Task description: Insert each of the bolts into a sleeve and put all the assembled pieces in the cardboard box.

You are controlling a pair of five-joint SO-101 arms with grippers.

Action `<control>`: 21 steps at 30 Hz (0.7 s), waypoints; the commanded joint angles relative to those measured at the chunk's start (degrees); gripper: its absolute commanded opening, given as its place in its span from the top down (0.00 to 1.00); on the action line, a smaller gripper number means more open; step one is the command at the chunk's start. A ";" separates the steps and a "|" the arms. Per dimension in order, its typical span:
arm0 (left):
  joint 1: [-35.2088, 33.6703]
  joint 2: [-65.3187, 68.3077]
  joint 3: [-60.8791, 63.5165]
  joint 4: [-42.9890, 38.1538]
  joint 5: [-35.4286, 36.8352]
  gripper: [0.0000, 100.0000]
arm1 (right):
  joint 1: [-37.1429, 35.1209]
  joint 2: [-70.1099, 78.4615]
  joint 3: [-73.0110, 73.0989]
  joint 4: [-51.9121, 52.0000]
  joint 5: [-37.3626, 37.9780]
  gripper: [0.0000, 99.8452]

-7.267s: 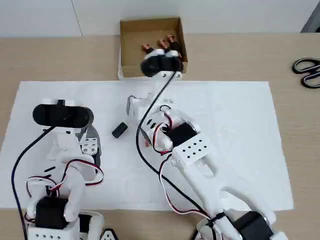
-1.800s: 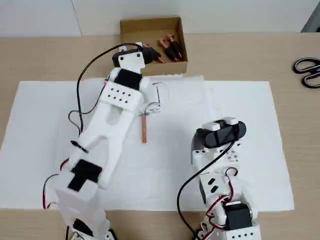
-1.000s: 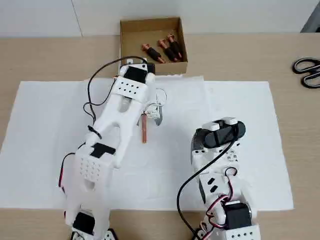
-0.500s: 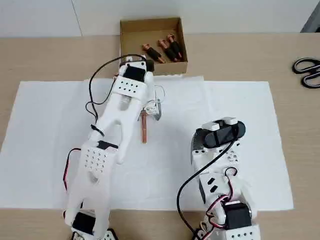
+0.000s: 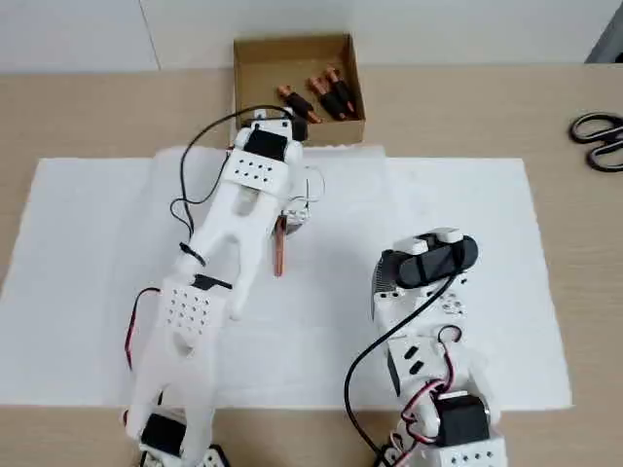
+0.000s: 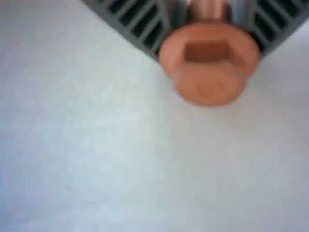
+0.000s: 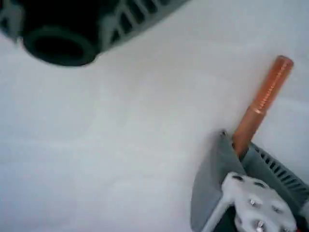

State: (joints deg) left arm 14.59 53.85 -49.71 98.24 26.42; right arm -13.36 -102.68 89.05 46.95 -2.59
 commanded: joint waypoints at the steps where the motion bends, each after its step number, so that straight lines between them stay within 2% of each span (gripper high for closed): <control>1: -0.35 -0.97 -1.01 0.79 -0.53 0.99 | 0.57 -0.92 -0.88 -0.48 0.53 1.00; 5: 1.58 -2.46 -1.36 2.11 -0.53 0.99 | 0.57 -0.92 -1.14 -0.48 0.53 1.00; 11: 9.49 -3.43 -0.22 2.11 -0.44 0.99 | 0.66 -0.92 -3.87 -0.22 0.53 1.00; 16: 15.38 -3.87 -0.75 1.85 -0.44 0.99 | 5.05 -0.92 -3.96 -0.13 0.44 1.00; 21: 15.38 -3.96 -8.66 2.02 -0.44 0.99 | 7.60 -0.92 -3.96 -0.04 0.35 1.00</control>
State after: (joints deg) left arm 28.40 54.02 -52.35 99.47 26.15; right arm -6.68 -102.68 88.26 46.95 -2.59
